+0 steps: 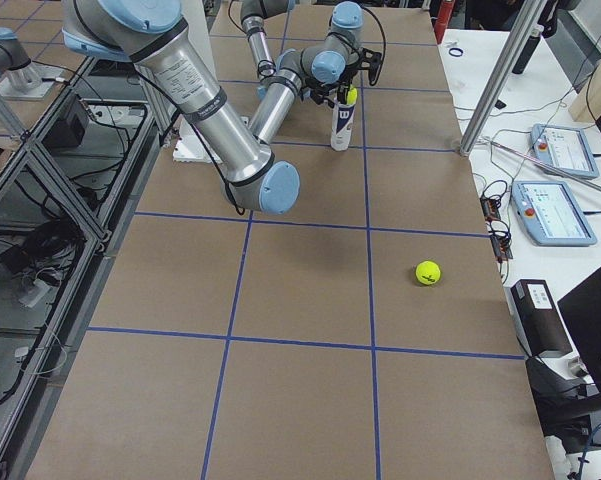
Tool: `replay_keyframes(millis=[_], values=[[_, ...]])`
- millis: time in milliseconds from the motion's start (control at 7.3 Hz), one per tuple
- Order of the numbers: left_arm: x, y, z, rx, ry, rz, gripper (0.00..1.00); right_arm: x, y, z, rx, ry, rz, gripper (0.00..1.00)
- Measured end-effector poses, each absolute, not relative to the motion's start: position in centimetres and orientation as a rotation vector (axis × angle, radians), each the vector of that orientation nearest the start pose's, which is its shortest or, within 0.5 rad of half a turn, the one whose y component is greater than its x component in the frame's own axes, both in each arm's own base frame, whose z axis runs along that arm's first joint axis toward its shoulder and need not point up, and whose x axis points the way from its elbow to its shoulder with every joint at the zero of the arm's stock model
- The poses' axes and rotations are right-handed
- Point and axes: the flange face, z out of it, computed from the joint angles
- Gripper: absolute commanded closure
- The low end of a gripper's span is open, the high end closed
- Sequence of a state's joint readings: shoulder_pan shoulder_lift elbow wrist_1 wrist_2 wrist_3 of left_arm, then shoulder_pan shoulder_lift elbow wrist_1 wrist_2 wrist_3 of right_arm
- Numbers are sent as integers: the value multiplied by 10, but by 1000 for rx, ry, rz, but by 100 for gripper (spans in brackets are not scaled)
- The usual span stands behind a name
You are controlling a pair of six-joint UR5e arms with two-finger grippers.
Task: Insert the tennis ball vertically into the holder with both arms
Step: 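Move the ball over the can's opening with the right gripper, then open the right gripper to drop the ball into the can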
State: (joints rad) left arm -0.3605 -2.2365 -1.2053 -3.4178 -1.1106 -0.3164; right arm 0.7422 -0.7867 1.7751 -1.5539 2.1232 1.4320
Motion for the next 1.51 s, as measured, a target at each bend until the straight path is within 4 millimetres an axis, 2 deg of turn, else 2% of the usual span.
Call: replay_keyframes(millis=[548, 1096, 1232, 1506], values=[[554, -399, 249, 1671, 1236, 49, 1, -443, -495, 81, -27, -1089, 269, 100], [554, -399, 250, 1671, 1236, 50, 2, -453, -492, 84, -32, -1077, 265, 99], [554, -399, 250, 1672, 1235, 49, 10, -453, -492, 84, -32, -1077, 265, 99], [552, -401, 249, 1675, 1232, 47, 14, -453, -491, 82, -31, -1079, 263, 99]])
